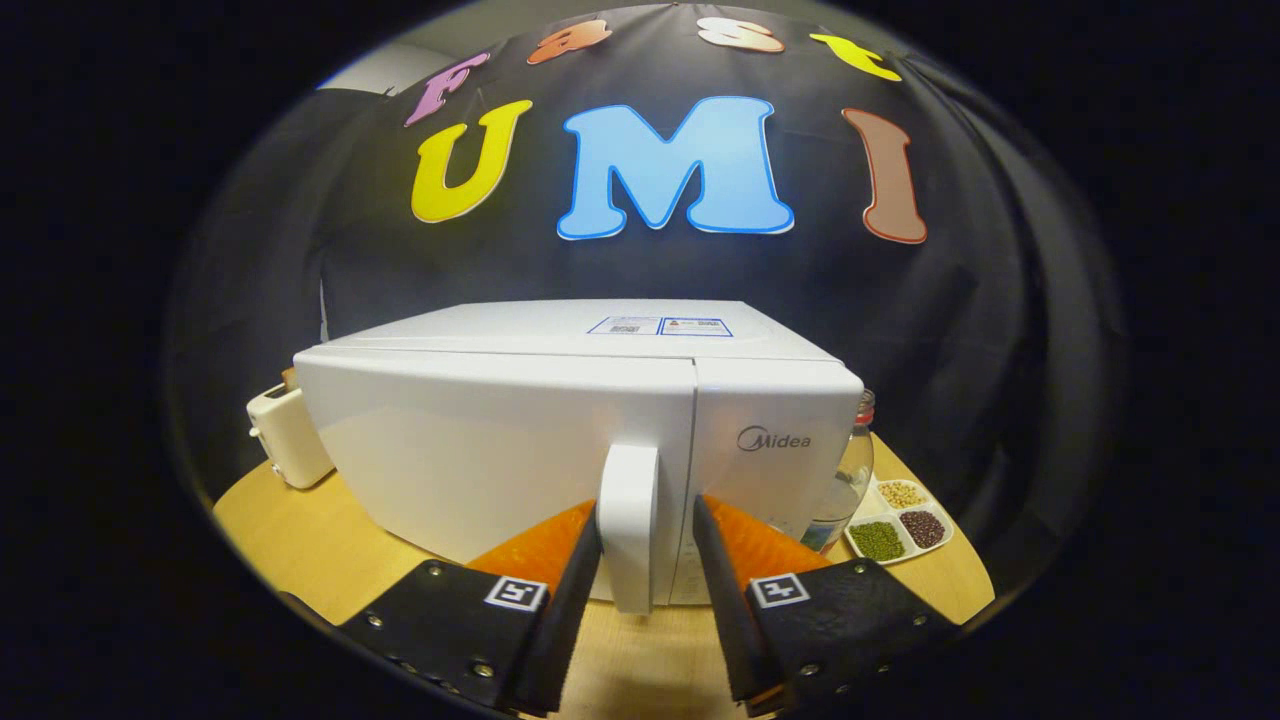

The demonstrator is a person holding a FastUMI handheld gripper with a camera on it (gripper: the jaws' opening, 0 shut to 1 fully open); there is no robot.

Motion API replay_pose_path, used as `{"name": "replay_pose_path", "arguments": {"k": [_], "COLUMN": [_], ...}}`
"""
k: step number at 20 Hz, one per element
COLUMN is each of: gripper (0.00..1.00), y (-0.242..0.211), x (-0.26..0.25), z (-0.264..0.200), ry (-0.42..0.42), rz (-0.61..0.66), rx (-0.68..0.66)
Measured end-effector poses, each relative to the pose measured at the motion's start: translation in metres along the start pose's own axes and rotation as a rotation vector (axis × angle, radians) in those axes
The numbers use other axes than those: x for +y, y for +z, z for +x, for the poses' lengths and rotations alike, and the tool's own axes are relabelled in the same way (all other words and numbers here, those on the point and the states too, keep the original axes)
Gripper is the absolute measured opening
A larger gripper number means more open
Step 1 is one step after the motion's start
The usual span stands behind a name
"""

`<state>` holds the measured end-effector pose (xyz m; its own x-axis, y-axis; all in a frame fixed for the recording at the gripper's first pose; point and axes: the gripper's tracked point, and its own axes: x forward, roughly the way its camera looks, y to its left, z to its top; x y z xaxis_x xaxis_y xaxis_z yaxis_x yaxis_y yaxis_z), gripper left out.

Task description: Open the microwave, put the food inside, and close the microwave door.

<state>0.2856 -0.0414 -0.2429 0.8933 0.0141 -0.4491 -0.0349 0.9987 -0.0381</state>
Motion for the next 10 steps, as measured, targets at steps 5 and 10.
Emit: {"name": "replay_pose_path", "arguments": {"k": [5, 10], "gripper": [0.32, 0.12], "y": [-0.0001, -0.0015], "x": [0.0089, 0.0106], "z": [-0.0049, -0.0044], "ry": [-0.009, -0.001], "rz": [0.012, 0.038], "rx": [0.014, 0.037]}}
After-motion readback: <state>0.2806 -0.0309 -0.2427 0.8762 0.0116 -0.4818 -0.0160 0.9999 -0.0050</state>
